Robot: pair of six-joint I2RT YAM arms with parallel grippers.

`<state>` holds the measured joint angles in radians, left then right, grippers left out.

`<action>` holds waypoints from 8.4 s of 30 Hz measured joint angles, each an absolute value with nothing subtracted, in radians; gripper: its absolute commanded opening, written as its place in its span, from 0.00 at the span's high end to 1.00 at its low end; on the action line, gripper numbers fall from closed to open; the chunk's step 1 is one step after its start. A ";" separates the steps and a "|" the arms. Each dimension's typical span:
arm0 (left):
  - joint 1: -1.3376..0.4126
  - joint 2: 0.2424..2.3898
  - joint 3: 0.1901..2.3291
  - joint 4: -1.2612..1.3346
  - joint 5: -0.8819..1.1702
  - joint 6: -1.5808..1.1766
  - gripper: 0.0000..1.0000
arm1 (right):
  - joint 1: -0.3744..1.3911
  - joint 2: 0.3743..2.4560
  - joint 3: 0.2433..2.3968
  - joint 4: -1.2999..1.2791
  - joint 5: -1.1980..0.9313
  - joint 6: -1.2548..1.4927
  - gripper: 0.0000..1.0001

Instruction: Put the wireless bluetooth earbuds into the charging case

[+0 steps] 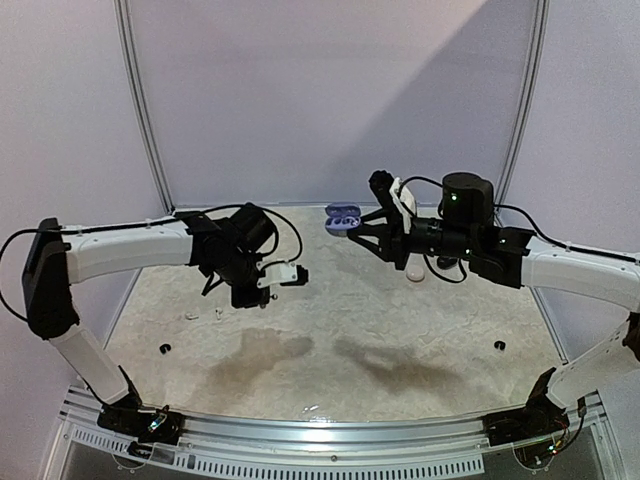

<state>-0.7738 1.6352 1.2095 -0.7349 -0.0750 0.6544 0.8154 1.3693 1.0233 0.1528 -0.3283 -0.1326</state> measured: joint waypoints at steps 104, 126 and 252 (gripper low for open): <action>-0.758 1.692 1.081 -0.811 0.049 0.862 0.67 | 0.857 1.351 0.959 0.159 -0.331 -0.266 1.00; -0.758 1.729 1.067 -0.883 0.248 1.137 0.68 | 0.857 1.351 0.959 0.156 -0.323 -0.262 1.00; -0.611 1.869 1.532 -0.968 -0.061 0.229 1.00 | 0.857 1.273 0.852 0.177 -0.121 -0.083 1.00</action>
